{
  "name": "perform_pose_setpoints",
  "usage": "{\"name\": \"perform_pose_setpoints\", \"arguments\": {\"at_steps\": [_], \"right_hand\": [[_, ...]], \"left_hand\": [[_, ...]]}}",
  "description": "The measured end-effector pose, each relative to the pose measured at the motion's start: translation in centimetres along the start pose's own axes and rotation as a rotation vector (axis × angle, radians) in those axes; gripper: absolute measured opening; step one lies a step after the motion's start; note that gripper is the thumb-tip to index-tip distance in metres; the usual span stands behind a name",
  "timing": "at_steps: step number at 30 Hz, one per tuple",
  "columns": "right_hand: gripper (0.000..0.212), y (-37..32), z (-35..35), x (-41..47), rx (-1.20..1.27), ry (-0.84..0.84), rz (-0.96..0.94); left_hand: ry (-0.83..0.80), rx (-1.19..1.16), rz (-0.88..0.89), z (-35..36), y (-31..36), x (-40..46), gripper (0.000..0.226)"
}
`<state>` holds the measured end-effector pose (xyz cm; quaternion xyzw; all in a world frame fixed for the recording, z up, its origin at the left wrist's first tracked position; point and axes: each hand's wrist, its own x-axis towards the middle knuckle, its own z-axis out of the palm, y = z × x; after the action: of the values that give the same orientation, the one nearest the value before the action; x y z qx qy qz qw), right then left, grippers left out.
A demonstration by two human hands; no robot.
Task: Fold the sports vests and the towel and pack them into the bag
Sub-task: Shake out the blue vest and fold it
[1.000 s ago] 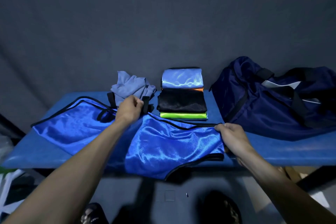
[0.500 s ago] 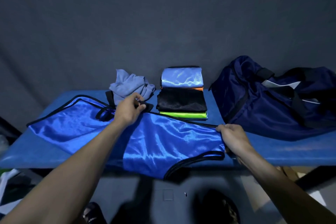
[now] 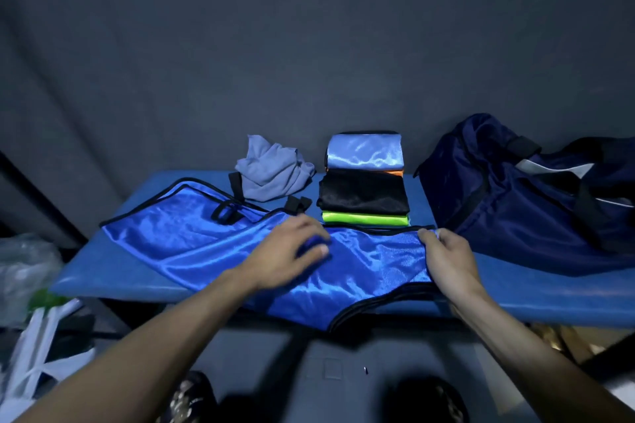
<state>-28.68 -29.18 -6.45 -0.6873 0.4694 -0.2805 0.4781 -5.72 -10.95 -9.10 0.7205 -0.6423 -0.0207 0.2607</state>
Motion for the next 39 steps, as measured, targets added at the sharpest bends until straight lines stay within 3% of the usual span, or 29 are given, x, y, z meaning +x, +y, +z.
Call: {"name": "perform_pose_setpoints", "arguments": {"at_steps": [2, 4, 6, 8, 9, 11, 13, 16, 20, 22, 24, 26, 30, 33, 36, 39], "right_hand": [[0.035, -0.5, 0.3, -0.1, 0.008, -0.01, -0.007], [0.036, -0.8, 0.6, -0.3, 0.004, -0.016, -0.019], [0.035, -1.1, 0.9, -0.5, -0.001, -0.019, -0.028], [0.033, -1.2, 1.0, -0.6, -0.006, -0.019, -0.029], [0.033, -1.3, 1.0, -0.6, -0.003, -0.018, -0.028], [0.034, -1.6, 1.0, -0.5, -0.002, -0.016, -0.029], [0.035, -1.7, 1.2, -0.4, -0.008, -0.016, -0.028], [0.036, -1.4, 1.3, 0.0, -0.006, -0.016, -0.022], [0.035, -0.9, 1.2, 0.9, -0.007, -0.027, -0.013], [0.036, -0.7, 1.2, 1.2, 0.003, -0.033, -0.001], [0.039, -0.5, 1.2, 1.5, 0.013, -0.037, 0.015], [0.039, -0.4, 1.3, 1.8, 0.012, -0.041, 0.025], [0.036, -0.6, 1.3, 1.9, 0.025, -0.023, 0.029], [0.033, -0.4, 1.2, 1.7, 0.031, -0.017, 0.036], [0.03, -0.1, 1.1, 1.4, 0.041, -0.023, 0.039], [0.03, -0.1, 1.1, 1.1, 0.06, -0.028, 0.033]], "left_hand": [[0.247, 0.026, -0.16, -2.7, -1.7, -0.4, 0.025], [0.406, 0.119, -0.442, -5.2, -4.5, -1.4, 0.023], [0.393, 0.166, -0.769, -6.8, -7.4, -2.8, 0.039], [0.322, 0.093, -0.947, -7.3, -8.9, -3.3, 0.055], [0.297, 0.041, -0.987, -7.5, -9.1, -3.3, 0.05], [0.248, -0.025, -0.995, -7.4, -9.7, -2.9, 0.033], [0.291, -0.125, -1.012, -7.7, -10.9, -2.4, 0.038], [0.514, -0.473, -0.973, -8.1, -11.9, -1.0, 0.05], [0.742, -0.702, -0.903, -8.1, -11.8, 2.2, 0.031], [0.769, -0.607, -0.866, -8.0, -12.3, 3.1, 0.041], [0.658, -0.47, -0.87, -8.0, -11.8, 3.3, 0.052], [0.562, -0.341, -0.8, -7.5, -11.6, 2.9, 0.051], [0.529, 0.049, -0.64, -7.4, -12.0, 1.3, 0.053], [0.382, 0.041, -0.794, -7.7, -11.8, 0.8, 0.064], [0.34, -0.057, -0.93, -7.3, -11.8, 0.9, 0.05], [0.393, -0.177, -0.916, -6.8, -11.5, 1.4, 0.032]]}}
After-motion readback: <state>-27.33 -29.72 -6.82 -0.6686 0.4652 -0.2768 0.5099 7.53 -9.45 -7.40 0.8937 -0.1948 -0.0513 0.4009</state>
